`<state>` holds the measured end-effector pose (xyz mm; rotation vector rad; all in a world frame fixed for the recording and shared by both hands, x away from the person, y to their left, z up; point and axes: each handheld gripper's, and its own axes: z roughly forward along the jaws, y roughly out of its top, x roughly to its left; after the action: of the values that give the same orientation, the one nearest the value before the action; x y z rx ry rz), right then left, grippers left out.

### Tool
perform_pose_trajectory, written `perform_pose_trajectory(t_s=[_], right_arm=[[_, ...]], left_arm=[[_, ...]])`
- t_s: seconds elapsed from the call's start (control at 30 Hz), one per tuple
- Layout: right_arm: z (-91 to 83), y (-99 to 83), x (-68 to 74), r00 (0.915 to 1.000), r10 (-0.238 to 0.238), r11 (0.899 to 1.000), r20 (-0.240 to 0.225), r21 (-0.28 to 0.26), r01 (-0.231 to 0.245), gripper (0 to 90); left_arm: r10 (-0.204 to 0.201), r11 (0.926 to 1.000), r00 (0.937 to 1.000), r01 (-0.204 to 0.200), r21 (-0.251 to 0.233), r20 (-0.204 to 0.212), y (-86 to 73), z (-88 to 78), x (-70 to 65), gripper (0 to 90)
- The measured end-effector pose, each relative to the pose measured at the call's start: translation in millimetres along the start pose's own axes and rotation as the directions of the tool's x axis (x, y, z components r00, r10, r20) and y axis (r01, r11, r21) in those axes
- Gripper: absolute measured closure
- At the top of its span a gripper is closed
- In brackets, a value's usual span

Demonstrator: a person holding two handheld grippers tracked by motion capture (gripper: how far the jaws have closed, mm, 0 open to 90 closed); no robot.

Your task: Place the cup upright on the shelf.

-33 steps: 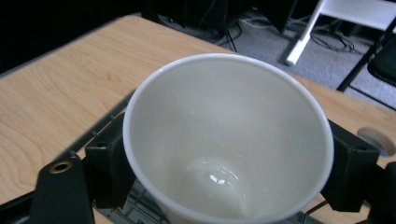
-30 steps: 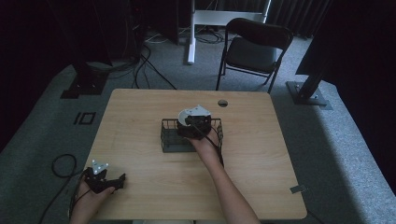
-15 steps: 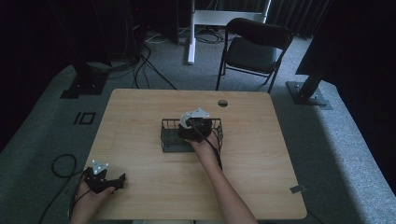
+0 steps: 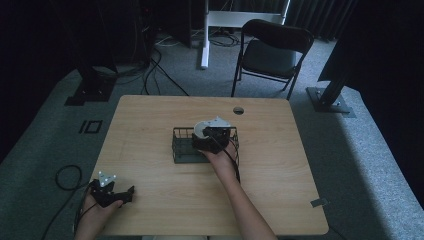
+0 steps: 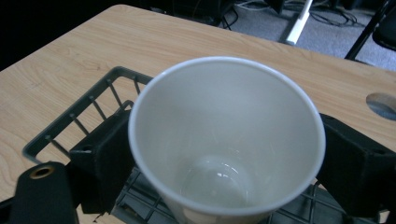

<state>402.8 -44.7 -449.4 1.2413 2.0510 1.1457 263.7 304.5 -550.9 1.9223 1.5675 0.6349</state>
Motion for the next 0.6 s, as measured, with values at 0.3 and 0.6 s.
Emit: perform_pose_trajectory(t_s=[0.3,0.6], right_arm=[[-10.1,-1.2,0.6,0.9992,-0.033,0.999,-0.025,-0.011,0.032,12.8],[-24.3,-1.1,-2.3,0.9971,-0.056,0.998,-0.051,-0.045,0.054,10.8]], left_arm=[[0.001,1.0,1.0,-0.001,0.0,0.0,0.0,0.0,0.0,1.9],[0.001,1.0,1.0,-0.001,0.0,-0.001,0.0,0.0,0.0,1.9]])
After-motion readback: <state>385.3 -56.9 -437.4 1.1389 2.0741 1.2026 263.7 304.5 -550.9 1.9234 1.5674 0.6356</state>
